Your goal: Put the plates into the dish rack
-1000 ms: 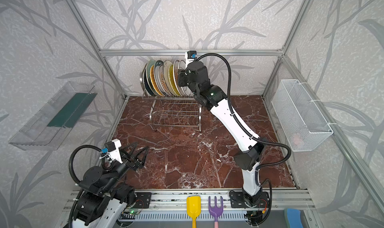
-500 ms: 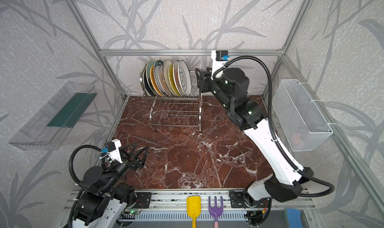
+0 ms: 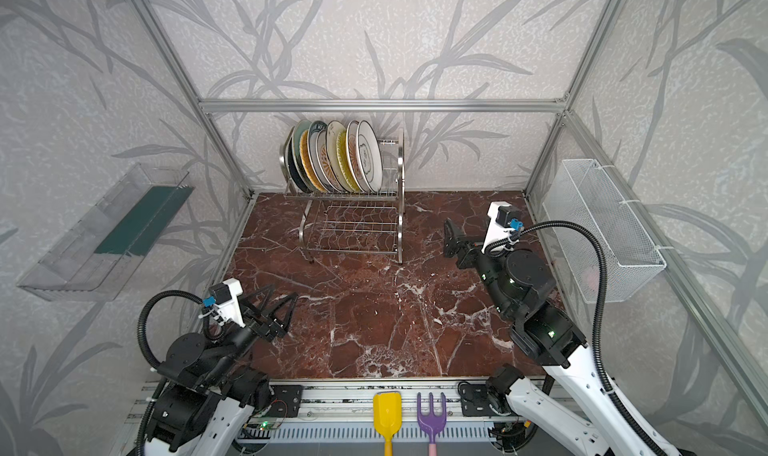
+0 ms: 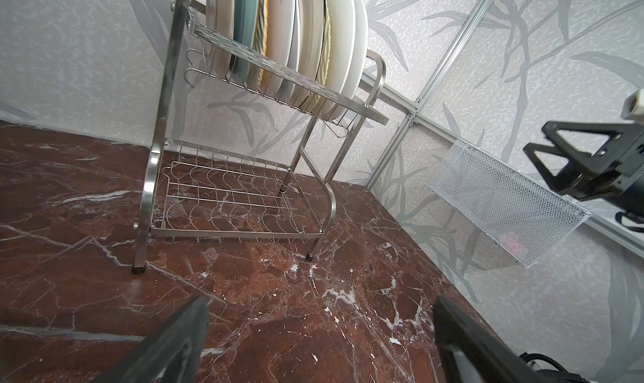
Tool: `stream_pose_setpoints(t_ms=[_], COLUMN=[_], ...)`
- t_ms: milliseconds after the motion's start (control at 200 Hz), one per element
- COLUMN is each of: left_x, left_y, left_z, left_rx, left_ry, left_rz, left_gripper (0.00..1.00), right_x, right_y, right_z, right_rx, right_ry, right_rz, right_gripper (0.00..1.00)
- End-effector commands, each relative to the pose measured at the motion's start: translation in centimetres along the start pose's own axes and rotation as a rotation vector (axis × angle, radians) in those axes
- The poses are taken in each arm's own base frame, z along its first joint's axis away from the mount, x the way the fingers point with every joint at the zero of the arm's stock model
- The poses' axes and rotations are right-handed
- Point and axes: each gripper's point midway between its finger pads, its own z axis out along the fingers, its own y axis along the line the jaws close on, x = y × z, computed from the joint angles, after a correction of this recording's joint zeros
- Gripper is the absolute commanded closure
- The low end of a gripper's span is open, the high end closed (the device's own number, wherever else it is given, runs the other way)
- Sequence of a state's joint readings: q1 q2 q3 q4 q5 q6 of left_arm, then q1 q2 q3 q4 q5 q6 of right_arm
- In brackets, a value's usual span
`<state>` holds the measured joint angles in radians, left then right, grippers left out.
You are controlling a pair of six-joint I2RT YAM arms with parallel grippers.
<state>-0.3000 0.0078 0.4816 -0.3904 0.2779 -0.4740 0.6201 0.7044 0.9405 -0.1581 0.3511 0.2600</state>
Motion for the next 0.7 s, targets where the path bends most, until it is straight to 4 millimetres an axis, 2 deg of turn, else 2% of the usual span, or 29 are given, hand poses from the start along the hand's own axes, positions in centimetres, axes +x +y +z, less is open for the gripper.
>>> stream_pose_setpoints(t_ms=[0,115,250,365,480,580,695], left_x=[-0.2,-0.1,0.8,1.8,2.2,2.0,1.0], left_y=[0.4,1.5,3.5,7.1,10.7,14.5,17.4], left_z=[0.1,1.1,3.7,5.6,7.2,7.3,7.3], left_rx=[-0.028,-0.079,-0.154,-0.324,-0.493,-0.698,-0.874], left_ry=[-0.006,0.010,0.039,0.046,0.029,-0.014,-0.037], left_rz=[-0.010,-0.046,-0.157,-0.217,-0.188,-0.125,0.028], left_gripper=[0.01,0.01,0.01,0.01,0.01,0.01,0.01], right_x=[2.1,4.7,6.5,8.3,10.1,12.2,15.1], right_y=[-1.4,-2.8,-4.5,-6.0,-7.2,-8.7,-11.1], right_z=[-0.2,-0.5,-0.8,-0.3,0.7,2.2,3.4], right_rx=[0.038,0.074,0.141,0.215,0.256,0.293,0.353], right_ry=[-0.015,-0.008,0.015,0.070,0.100,0.110,0.135], right_rz=[-0.029,-0.077,-0.101,-0.123,-0.129,-0.137,-0.187], right_gripper=[0.00,0.01,0.01,0.01,0.01,0.00,0.00])
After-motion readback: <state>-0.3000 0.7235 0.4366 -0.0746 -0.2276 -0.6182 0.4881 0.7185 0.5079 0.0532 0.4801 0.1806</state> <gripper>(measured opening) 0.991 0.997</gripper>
